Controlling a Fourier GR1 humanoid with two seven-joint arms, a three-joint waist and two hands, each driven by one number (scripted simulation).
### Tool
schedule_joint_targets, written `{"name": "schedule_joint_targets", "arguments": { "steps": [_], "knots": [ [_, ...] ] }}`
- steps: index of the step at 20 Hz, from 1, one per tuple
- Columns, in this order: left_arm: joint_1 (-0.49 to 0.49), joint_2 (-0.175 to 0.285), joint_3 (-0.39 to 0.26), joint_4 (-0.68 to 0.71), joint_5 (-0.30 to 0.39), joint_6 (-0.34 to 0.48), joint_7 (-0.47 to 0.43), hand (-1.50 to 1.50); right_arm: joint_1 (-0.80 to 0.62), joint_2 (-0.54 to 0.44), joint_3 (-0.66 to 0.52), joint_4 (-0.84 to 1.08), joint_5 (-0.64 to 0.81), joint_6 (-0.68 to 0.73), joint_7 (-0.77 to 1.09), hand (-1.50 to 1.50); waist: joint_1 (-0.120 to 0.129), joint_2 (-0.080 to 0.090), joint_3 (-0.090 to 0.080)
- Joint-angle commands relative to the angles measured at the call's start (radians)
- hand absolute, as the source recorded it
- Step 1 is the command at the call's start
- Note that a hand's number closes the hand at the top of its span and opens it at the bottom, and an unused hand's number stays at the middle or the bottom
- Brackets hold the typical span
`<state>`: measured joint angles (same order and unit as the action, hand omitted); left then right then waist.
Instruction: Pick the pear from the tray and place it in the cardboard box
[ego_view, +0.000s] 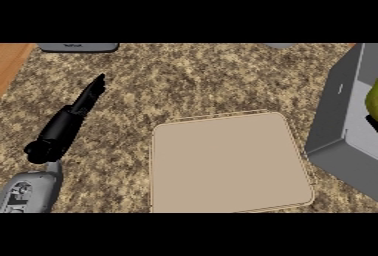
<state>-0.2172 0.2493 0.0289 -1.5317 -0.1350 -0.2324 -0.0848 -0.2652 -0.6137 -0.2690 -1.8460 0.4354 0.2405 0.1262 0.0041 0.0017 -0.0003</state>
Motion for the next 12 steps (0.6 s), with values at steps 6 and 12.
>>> {"name": "schedule_joint_targets", "arguments": {
  "steps": [6, 12],
  "knots": [
    [0.002, 0.004, -0.002, -0.035, 0.004, -0.023, 0.016, 0.0, -0.071, -0.207, -0.022, 0.448, 0.092, 0.096, -0.221, 1.5, 0.013, 0.004, 0.001],
    [-0.106, 0.02, 0.049, 0.067, 0.042, -0.047, 0.024, 0.0, -0.21, -0.324, 0.054, 0.741, 0.132, 0.234, -0.355, 1.5, 0.019, 0.01, 0.001]
  ]
}}
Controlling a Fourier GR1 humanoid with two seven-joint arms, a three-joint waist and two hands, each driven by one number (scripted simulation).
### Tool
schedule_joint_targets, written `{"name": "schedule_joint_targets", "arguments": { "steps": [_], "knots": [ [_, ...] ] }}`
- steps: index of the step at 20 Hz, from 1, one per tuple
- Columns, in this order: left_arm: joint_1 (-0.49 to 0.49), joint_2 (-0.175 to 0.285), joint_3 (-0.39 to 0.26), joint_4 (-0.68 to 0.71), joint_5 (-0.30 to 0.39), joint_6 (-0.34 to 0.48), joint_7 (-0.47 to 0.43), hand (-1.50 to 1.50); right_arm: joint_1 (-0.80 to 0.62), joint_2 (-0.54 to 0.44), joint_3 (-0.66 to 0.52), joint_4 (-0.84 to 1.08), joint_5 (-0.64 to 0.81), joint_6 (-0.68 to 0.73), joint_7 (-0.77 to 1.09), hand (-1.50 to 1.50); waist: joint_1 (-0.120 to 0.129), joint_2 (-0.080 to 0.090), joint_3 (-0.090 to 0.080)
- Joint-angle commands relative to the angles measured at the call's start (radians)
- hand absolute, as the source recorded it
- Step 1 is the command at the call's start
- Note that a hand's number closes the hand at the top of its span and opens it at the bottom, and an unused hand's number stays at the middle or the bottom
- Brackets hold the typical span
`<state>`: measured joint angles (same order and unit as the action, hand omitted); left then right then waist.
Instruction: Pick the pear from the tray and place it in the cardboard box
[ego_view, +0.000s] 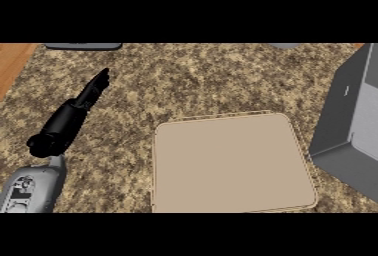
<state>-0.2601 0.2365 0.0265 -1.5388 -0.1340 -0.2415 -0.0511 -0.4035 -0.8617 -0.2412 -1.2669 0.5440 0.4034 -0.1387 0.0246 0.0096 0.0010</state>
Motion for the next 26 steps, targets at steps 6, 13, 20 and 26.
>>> {"name": "schedule_joint_targets", "arguments": {
  "steps": [6, 13, 20, 26],
  "knots": [
    [-0.022, -0.006, 0.001, 0.057, -0.006, -0.013, -0.025, 0.0, -0.114, -0.109, 0.132, 0.421, 0.16, 0.071, -0.233, 1.5, 0.003, 0.003, 0.0],
    [0.025, -0.013, -0.001, 0.003, -0.02, 0.0, -0.035, 0.0, -0.177, -0.091, 0.15, 0.565, 0.141, 0.105, -0.56, -1.5, -0.005, -0.004, 0.0],
    [0.011, -0.021, -0.003, 0.006, -0.016, 0.003, -0.002, 0.0, -0.297, 0.049, -0.191, 0.735, -0.27, 0.23, -0.481, -1.5, -0.011, -0.01, 0.004],
    [0.06, 0.0, 0.008, 0.023, -0.024, -0.006, -0.094, 0.0, -0.394, -0.074, -0.365, 0.942, -0.432, 0.31, -0.232, -1.5, -0.001, 0.0, 0.0]
  ]
}}
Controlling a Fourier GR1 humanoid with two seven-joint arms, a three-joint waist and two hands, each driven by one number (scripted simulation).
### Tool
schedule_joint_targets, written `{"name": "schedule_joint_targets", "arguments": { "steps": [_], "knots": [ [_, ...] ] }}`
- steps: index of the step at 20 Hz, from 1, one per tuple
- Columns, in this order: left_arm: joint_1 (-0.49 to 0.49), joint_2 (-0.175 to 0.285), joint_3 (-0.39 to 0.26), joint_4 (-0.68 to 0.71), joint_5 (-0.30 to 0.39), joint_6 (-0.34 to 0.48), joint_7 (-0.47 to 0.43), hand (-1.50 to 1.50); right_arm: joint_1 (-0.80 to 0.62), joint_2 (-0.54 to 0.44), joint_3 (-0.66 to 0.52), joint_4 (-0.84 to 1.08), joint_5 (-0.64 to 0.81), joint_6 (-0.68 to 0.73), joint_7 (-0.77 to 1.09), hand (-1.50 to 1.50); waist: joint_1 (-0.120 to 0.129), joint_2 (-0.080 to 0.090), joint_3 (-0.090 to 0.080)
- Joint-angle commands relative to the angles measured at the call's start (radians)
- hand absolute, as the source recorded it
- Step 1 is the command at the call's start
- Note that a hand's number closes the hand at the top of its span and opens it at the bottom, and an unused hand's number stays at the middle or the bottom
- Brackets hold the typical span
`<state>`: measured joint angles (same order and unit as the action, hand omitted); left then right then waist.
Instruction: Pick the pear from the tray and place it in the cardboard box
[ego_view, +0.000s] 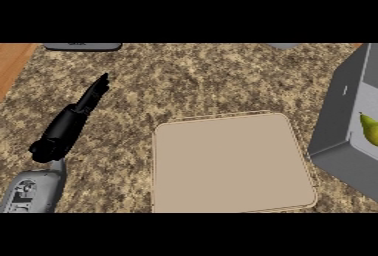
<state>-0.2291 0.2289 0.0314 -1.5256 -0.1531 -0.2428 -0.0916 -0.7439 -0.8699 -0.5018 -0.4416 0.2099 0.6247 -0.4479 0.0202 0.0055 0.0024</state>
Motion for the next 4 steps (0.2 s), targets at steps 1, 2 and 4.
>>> {"name": "schedule_joint_targets", "arguments": {
  "steps": [1, 2, 4],
  "knots": [
    [-0.018, -0.002, 0.006, 0.007, 0.007, -0.003, 0.004, 0.0, -0.067, -0.042, -0.107, 0.144, -0.1, 0.057, 0.078, -1.5, 0.009, 0.007, 0.0],
    [-0.029, -0.013, -0.019, -0.008, -0.019, 0.01, 0.027, 0.0, -0.082, -0.062, -0.127, 0.171, -0.11, 0.039, 0.08, -1.5, 0.017, 0.01, 0.002],
    [-0.031, 0.027, 0.022, 0.01, 0.031, -0.045, 0.002, 0.0, -0.082, -0.1, -0.147, 0.201, -0.121, 0.031, 0.074, -1.5, 0.02, 0.012, 0.002]
  ]
}}
